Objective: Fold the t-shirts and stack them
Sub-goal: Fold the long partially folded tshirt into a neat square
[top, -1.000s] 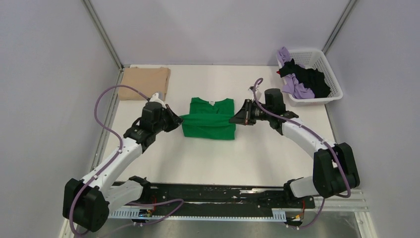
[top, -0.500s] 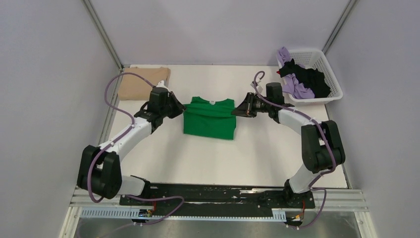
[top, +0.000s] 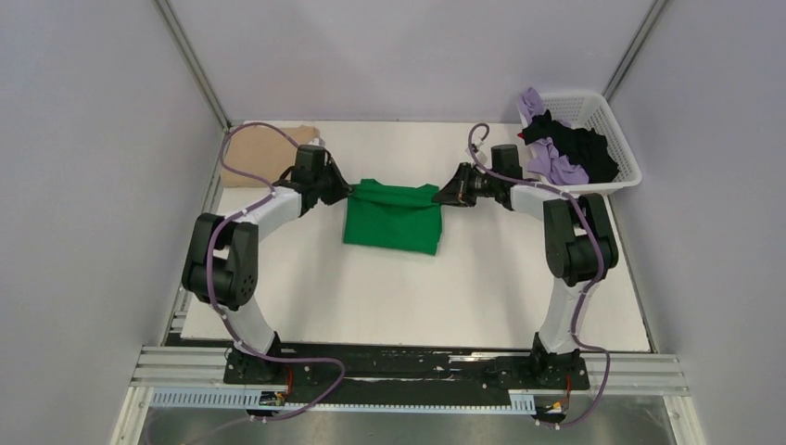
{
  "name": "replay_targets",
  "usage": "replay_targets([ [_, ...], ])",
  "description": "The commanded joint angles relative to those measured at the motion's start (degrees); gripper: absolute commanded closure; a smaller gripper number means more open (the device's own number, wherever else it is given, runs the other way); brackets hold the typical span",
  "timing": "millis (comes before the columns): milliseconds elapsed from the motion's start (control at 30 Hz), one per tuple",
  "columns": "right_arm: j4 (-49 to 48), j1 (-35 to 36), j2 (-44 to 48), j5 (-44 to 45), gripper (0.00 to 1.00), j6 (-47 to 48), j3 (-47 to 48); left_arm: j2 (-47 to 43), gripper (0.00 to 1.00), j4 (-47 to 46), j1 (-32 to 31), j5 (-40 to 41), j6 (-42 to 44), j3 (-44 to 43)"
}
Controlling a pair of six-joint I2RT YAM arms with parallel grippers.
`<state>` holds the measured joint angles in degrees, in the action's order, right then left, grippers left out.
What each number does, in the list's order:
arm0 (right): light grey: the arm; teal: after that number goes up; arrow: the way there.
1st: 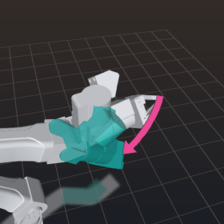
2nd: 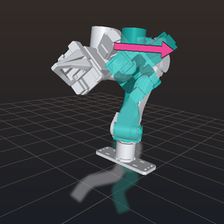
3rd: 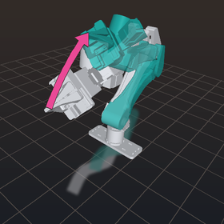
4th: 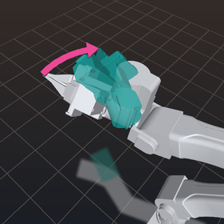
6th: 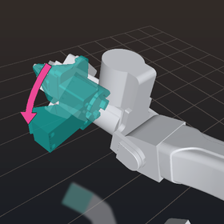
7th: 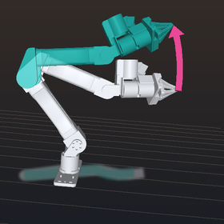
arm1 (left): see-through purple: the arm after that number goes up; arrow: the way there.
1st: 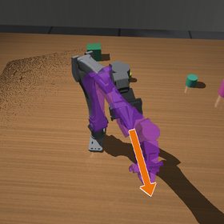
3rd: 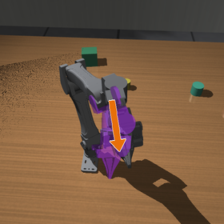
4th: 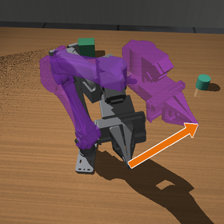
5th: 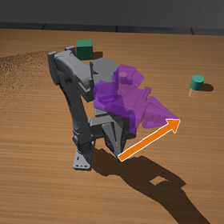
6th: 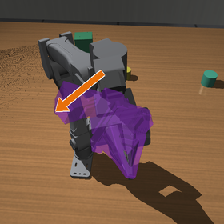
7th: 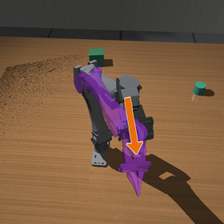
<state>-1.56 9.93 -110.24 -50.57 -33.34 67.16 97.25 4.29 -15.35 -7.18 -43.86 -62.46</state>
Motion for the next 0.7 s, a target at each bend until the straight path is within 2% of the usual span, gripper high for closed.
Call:
replay_targets([
  [0, -2.37, -1.52, -4.0, 1.78, 0.93, 2.33, 5.56, 5.7, 0.95, -1.95, 2.2, 1.23, 2.25, -5.91],
  [33, -2.17, -1.73, -4.93, 2.76, 0.9, 2.22, 7.0, 6.69, 0.85, -2.11, 2.42, 0.6, 2.76, -7.7],
  [67, -2.01, -2.01, -5.77, 3.6, 0.82, 2.31, 8.16, 8.65, 0.75, -2.63, 2.56, -0.81, 3.14, -8.61],
  [100, -1.45, -2.16, -6.37, 4.79, 0.7, 2.09, 9.4, 9.53, 0.52, -2.8, 2.63, -1.52, 3.82, -10.77],
  [133, -0.83, -2.34, -6.79, 5.93, 0.59, 2.23, 10.72, 11.16, 0.42, -2.38, 2.73, -2.86, 4.1, -11.95],
  [167, -0.17, -2.37, -6.86, 6.46, 0.47, 2.68, 11.91, 12.25, 0.18, -2.02, 2.71, -3.64, 4.67, -14.33],
  [233, 1.25, -2.37, -5.99, 7.19, 0.22, 2.99, 13.34, 12.52, 0.02, -0.6, 2.69, -6.27, 5.47, -16.89],
  [267, 1.3, -2.27, -5.14, 7.3, 0.05, 3.16, 13.05, 12.26, 0.01, -0.3, 2.63, -7.85, 5.55, -17.25],
  [300, 1.3, -2.13, -3.69, 7.72, 0.0, 3.19, 12.07, 11.31, 0.0, -0.58, 2.62, -9.1, 5.54, -16.86],
  [500, 1.3, 0.95, 5.99, 8.5, 0.0, 3.27, 3.2, 5.84, 0.0, -6.77, 1.9, -14.84, 4.18, -9.35],
  [667, -1.72, 4.76, 8.91, 5.98, 0.0, 1.96, 0.9, 7.79, 0.0, -7.82, 0.0, -17.33, 3.21, -9.68],
])
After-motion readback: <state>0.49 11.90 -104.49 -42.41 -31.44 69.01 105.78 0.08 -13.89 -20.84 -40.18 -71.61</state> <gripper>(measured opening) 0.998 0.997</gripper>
